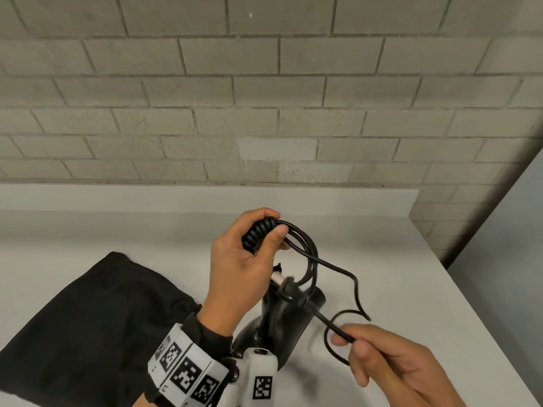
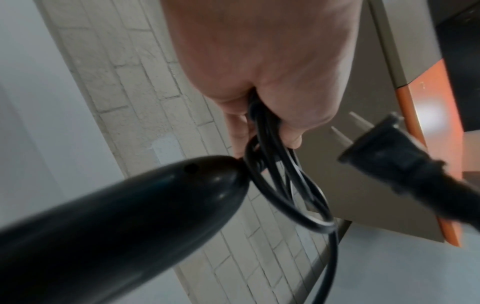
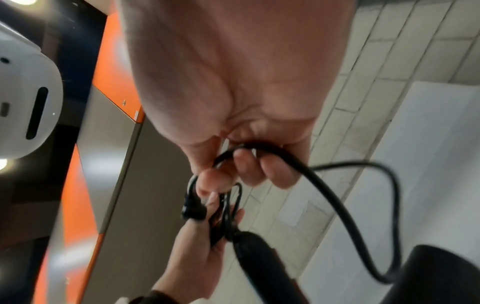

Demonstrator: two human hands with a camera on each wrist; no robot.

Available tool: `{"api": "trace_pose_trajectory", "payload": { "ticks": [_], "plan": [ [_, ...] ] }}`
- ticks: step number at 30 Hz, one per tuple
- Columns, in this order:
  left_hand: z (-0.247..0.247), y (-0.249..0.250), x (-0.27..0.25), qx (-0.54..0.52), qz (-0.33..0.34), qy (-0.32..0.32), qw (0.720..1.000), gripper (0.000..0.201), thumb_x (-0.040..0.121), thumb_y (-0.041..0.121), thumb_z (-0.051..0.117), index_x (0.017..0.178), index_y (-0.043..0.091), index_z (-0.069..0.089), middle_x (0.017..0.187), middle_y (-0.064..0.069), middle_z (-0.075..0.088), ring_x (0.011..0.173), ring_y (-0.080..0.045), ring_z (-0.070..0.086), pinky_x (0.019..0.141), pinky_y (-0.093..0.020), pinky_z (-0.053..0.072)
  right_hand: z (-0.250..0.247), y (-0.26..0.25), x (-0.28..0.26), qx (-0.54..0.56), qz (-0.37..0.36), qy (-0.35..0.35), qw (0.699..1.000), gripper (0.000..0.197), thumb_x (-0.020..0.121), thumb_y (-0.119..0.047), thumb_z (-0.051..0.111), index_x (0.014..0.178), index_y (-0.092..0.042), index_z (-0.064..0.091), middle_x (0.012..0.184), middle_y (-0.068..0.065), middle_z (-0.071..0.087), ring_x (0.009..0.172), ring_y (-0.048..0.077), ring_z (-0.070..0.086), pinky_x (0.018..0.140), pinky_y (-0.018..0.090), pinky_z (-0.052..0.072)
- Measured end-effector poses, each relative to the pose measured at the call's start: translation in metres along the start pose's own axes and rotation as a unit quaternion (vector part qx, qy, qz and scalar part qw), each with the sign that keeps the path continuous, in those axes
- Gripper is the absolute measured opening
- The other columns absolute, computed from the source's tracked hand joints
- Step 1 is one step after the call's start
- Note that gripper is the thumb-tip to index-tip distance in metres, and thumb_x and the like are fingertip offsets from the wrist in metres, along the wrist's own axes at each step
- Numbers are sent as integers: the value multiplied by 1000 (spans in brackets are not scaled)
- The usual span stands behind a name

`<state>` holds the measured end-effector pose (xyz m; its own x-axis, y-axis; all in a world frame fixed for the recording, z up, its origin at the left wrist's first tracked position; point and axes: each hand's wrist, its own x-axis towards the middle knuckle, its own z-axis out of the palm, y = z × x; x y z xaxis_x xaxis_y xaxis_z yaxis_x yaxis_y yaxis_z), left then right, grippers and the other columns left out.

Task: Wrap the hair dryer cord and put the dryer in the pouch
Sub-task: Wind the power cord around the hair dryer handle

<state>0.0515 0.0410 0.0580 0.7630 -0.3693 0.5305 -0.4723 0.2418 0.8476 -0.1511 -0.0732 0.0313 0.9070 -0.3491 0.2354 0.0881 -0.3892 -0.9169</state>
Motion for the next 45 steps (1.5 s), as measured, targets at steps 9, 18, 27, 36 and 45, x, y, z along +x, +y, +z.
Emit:
{"api": "trace_pose_trajectory", "payload": {
  "ticks": [9, 18, 27, 36, 45],
  "plan": [
    [-8, 1, -1, 10, -5, 18, 1000, 13, 90, 13, 68, 102, 10, 67, 86, 2, 71, 74, -17, 74, 77, -37, 62, -14, 46, -8, -255, -39, 46, 965, 30, 74, -38, 66, 97, -57, 61, 96, -30, 59, 95, -6, 54, 80, 2, 41],
    [-2, 4, -6, 42, 20, 0, 999, 14, 89, 18, 68, 102, 20, 68, 84, 6, 72, 73, -13, 73, 75, -35, 61, 18, -12, 49, -234, -66, 78, 967, 40, 93, -48, 56, 127, -33, 44, 99, -25, 55, 96, -11, 53, 79, 2, 39],
    [-8, 8, -9, 41, 45, -32, 998, 14, 91, 22, 70, 105, 19, 68, 80, 2, 74, 72, -13, 73, 74, -26, 59, 0, -51, 86, -270, -296, 134, 906, 13, 96, -18, 60, 100, -9, 69, 82, 1, 53, 67, 13, 52, 63, 20, 44],
    [-3, 15, -16, 24, 69, -55, 996, 34, 71, 7, 87, 95, 24, 70, 85, 10, 74, 74, -5, 72, 72, -14, 55, 0, -58, 119, -63, -215, 107, 969, 8, 90, -19, 67, 92, -16, 74, 78, -8, 67, 70, 3, 59, 66, 13, 46],
    [1, 17, -22, -37, 80, -58, 994, 15, 82, 20, 73, 93, 11, 68, 68, -1, 72, 56, -13, 70, 63, -20, 57, 23, -38, 120, 146, -56, 94, 983, 6, 89, -15, 70, 94, -16, 72, 69, -8, 66, 63, 4, 58, 62, 19, 47]
  ]
}}
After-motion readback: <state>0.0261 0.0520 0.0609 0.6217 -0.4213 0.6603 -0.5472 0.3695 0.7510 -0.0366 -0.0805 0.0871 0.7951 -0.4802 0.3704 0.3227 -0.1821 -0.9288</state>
